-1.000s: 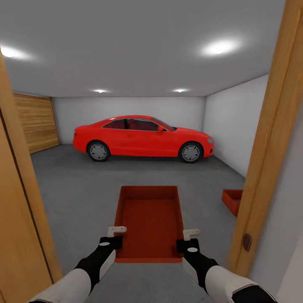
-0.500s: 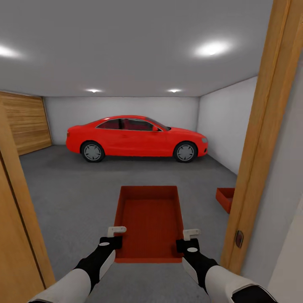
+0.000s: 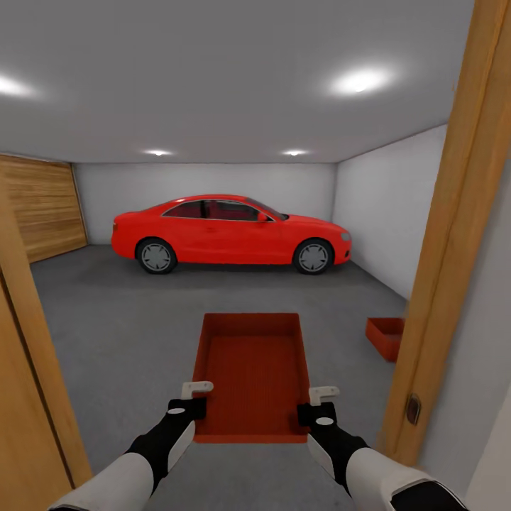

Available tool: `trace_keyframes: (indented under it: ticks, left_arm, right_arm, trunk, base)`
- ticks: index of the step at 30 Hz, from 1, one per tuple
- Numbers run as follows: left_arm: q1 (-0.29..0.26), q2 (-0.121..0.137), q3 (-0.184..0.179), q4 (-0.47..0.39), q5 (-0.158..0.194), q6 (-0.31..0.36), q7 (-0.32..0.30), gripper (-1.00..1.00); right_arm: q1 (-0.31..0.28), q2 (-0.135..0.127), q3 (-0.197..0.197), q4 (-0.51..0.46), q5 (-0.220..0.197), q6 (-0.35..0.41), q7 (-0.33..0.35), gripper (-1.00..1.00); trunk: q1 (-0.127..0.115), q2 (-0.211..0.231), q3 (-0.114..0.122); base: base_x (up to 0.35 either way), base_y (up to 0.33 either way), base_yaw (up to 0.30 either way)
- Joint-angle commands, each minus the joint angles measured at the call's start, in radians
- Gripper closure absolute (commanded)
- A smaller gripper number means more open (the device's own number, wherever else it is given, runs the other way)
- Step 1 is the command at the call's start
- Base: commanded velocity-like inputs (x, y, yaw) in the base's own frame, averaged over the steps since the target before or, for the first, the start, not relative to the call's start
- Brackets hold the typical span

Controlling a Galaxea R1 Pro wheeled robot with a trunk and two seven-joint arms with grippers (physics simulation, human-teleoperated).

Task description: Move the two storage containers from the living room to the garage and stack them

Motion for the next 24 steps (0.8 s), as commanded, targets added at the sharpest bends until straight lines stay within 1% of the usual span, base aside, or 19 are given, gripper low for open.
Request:
trace_keyframes:
  ticks: [1, 5, 14, 20, 24]
  left_arm:
    - [-0.001, 0.0, 0.024, -0.038, 0.061, 0.009, 0.032, 1.0]
    - [-0.001, 0.0, 0.024, -0.041, 0.061, 0.006, 0.032, 1.0]
    - [-0.001, 0.0, 0.024, -0.042, 0.061, 0.004, 0.032, 1.0]
    - [-0.001, 0.0, 0.024, -0.042, 0.061, 0.003, 0.032, 1.0]
    - [-0.001, 0.0, 0.024, -0.042, 0.061, 0.003, 0.032, 1.0]
  right_arm:
    - [0.0, 0.03, 0.009, 0.001, -0.017, -0.003, 0.001, 1.0]
    - [0.0, 0.03, 0.009, 0.002, -0.017, -0.004, 0.001, 1.0]
    - [0.0, 0.03, 0.009, 0.002, -0.018, -0.002, 0.001, 1.0]
    - [0.0, 0.03, 0.009, 0.001, -0.018, -0.002, 0.001, 1.0]
    - [0.0, 0.03, 0.009, 0.001, -0.017, -0.002, 0.001, 1.0]
  trunk:
    - [0.001, -0.001, -0.002]
    - [0.001, -0.001, -0.002]
    - [0.001, -0.001, -0.002]
    - [0.001, -0.001, 0.0]
    - [0.001, -0.001, 0.001]
  base:
    - [0.205, 0.175, 0.0]
    - [0.137, 0.119, 0.0]
    - [0.014, 0.012, 0.001]
    - [0.0, 0.0, 0.124]
    - [0.0, 0.0, 0.026]
